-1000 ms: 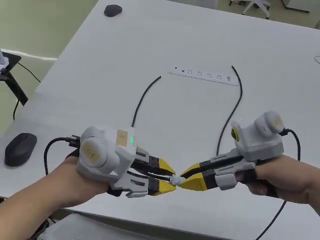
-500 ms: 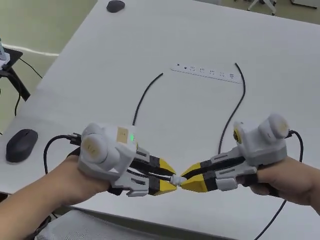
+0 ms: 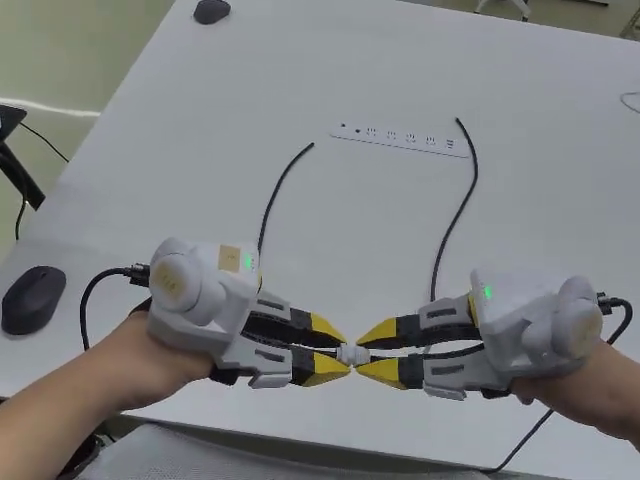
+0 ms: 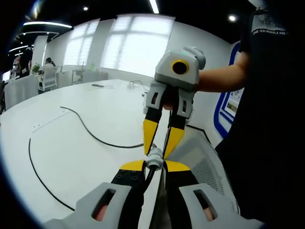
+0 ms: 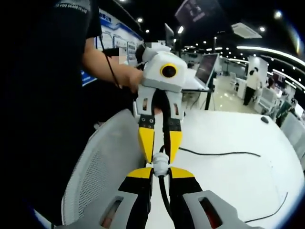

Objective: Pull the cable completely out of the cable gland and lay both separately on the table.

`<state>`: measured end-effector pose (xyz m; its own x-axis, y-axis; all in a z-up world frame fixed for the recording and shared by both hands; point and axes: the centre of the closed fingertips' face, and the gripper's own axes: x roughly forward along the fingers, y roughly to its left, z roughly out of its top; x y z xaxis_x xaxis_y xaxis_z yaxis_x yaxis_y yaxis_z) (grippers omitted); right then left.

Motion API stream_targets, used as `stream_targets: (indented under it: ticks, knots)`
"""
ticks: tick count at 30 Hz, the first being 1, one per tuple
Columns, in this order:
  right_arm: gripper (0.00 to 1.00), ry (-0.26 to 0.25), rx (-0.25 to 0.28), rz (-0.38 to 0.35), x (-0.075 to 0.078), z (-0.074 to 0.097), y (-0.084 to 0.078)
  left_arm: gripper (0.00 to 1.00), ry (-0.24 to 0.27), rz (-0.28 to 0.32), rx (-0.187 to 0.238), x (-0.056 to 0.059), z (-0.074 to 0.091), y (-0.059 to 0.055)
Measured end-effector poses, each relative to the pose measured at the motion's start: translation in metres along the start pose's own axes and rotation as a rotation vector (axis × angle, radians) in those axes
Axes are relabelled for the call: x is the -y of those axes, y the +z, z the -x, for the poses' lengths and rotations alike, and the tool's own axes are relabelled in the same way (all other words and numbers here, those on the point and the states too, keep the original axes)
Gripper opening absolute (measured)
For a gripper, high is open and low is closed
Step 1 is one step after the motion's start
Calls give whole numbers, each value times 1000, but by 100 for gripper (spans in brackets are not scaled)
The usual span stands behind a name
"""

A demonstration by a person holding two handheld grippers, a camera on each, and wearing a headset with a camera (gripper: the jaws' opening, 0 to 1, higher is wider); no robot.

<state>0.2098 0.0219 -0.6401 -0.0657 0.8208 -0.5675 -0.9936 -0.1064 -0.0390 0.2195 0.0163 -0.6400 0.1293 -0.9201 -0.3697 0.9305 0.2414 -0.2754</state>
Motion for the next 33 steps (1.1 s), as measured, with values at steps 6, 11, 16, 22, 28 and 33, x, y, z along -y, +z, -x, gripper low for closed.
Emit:
stream_targets:
  ticks: [6,11,16,22,28,33]
  knots:
    - [7,-60,-57,102,-2,-4,-2,15,-12,32,-2,1,1,-3]
    - [8,-99,-73,125,1,-4,-1,15,-14,47,4,-1,3,-2]
    - [8,-91,-70,79,3,-6,-3,15,-19,48,1,-1,2,-3]
    - [8,-84,-87,29,3,-8,-5,15,-21,39,-5,-2,1,-4]
    - [11,-111,-79,-36,9,-5,-2,15,-17,23,2,-4,2,-2]
    - [16,-186,-61,-143,16,9,-6,15,6,-4,14,-7,4,2]
